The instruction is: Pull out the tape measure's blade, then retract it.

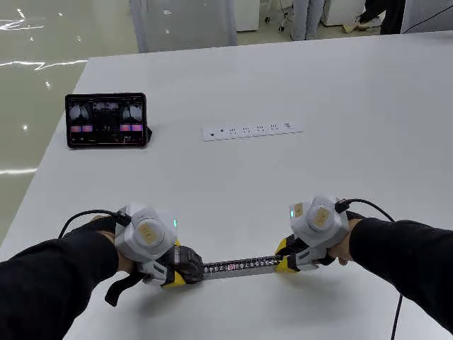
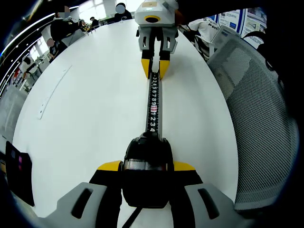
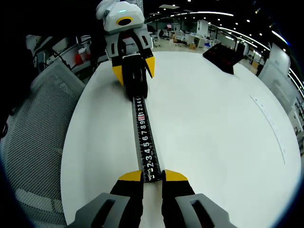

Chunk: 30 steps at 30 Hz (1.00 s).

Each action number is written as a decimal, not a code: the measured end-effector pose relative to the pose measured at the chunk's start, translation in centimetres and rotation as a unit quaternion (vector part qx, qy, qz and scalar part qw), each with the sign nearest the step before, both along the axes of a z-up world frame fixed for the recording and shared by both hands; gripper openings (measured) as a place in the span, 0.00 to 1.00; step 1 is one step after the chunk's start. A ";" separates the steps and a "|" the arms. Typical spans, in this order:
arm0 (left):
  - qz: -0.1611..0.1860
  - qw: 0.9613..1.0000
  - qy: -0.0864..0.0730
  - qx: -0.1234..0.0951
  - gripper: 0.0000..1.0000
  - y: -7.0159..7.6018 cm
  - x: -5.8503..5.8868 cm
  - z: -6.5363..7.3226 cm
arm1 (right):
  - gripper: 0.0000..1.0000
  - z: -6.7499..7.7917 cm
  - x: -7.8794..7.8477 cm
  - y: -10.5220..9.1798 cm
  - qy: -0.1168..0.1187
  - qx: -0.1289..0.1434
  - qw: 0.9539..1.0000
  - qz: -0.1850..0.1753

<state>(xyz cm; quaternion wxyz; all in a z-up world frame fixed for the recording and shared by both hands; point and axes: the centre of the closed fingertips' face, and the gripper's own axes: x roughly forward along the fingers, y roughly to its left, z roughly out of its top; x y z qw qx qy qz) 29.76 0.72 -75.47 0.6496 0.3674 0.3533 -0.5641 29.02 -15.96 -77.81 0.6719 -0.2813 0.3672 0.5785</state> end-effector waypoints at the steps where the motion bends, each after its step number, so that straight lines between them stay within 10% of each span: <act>1: 0.000 1.000 0.000 0.000 0.33 0.0 0.0 0.0 | 0.11 0.0 0.0 -0.1 -0.001 0.000 1.000 0.000; 30: 0.003 1.000 0.000 0.001 0.33 0.0 0.0 0.0 | 0.11 0.0 0.1 -2.2 0.001 -0.007 1.000 -0.007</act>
